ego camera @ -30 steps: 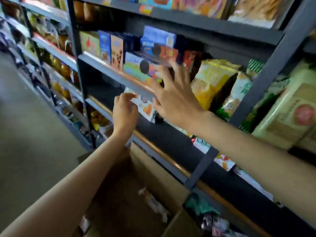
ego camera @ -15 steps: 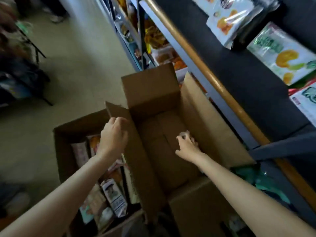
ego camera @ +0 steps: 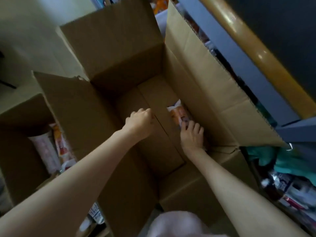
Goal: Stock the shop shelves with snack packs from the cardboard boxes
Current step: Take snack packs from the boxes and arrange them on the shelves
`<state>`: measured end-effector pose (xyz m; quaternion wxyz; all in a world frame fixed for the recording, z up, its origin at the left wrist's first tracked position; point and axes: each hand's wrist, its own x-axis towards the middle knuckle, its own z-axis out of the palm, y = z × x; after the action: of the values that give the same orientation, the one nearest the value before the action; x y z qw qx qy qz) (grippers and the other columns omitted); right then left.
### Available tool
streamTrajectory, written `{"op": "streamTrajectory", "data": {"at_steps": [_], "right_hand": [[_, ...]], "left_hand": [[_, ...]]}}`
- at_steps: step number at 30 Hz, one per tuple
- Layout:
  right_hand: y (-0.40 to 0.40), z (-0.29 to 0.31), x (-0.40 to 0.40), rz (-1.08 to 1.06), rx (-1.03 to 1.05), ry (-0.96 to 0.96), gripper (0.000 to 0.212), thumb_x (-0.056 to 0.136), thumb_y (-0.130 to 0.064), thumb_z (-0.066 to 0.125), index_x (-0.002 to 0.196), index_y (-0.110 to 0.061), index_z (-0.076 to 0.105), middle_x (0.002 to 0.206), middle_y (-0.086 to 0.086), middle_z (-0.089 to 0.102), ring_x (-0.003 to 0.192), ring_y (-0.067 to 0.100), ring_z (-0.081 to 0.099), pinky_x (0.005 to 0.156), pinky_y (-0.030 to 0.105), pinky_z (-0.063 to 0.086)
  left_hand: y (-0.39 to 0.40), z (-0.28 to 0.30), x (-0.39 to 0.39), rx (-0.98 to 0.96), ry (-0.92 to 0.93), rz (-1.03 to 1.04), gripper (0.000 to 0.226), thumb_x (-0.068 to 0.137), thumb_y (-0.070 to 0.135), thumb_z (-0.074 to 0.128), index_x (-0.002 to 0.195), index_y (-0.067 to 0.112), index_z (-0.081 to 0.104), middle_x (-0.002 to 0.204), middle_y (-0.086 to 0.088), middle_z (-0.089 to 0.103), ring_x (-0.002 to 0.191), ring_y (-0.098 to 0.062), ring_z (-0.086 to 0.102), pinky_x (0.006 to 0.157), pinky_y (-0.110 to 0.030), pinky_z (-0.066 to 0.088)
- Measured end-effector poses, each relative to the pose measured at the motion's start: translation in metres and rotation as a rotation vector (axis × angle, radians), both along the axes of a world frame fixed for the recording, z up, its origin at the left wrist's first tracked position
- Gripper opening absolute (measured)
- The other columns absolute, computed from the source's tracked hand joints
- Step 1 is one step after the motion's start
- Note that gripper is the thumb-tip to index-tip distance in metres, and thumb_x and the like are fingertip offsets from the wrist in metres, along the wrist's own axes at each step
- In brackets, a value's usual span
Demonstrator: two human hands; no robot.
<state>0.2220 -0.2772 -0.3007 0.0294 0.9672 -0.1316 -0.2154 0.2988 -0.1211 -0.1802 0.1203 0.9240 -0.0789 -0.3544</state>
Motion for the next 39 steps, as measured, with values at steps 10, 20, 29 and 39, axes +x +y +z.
{"op": "streamTrajectory", "data": {"at_steps": [10, 20, 29, 39], "right_hand": [[0.009, 0.019, 0.024, -0.444, 0.641, 0.276, 0.076, 0.080, -0.024, 0.073, 0.140, -0.005, 0.030, 0.140, 0.015, 0.041, 0.129, 0.031, 0.042, 0.100, 0.037, 0.040], [-0.023, 0.253, -0.015, -0.426, 1.181, -0.057, 0.087, 0.070, -0.024, 0.082, 0.138, -0.006, 0.030, 0.129, 0.007, 0.051, 0.114, 0.019, 0.054, 0.095, 0.037, 0.048], [-0.063, 0.414, -0.212, -0.437, 1.075, -0.471, 0.084, 0.069, -0.017, 0.082, 0.137, -0.015, 0.033, 0.125, 0.005, 0.054, 0.116, 0.021, 0.055, 0.098, 0.039, 0.047], [-0.131, 0.399, -0.444, -0.613, 0.135, -0.584, 0.089, 0.077, -0.033, 0.074, 0.146, -0.018, 0.019, 0.132, 0.013, 0.035, 0.120, 0.035, 0.040, 0.094, 0.044, 0.042]], "left_hand": [[0.007, 0.004, -0.011, -0.145, -0.079, 0.051, 0.032, 0.089, 0.008, 0.047, 0.121, 0.009, 0.052, 0.121, -0.011, 0.051, 0.111, -0.025, 0.052, 0.089, -0.032, 0.044], [-0.024, 0.137, -0.043, -0.472, -0.142, 0.467, 0.044, 0.088, 0.028, 0.054, 0.125, 0.007, 0.044, 0.125, -0.016, 0.054, 0.112, -0.031, 0.053, 0.087, -0.035, 0.045], [-0.079, 0.275, -0.195, -1.269, 0.406, 0.380, 0.042, 0.079, 0.017, 0.070, 0.113, 0.020, 0.044, 0.083, 0.000, 0.065, 0.070, -0.012, 0.063, 0.063, -0.026, 0.053], [-0.231, 0.274, -0.396, -1.207, 0.699, 0.335, 0.031, 0.084, 0.012, 0.066, 0.106, 0.018, 0.045, 0.097, -0.007, 0.063, 0.079, -0.020, 0.063, 0.053, -0.026, 0.053]]}}
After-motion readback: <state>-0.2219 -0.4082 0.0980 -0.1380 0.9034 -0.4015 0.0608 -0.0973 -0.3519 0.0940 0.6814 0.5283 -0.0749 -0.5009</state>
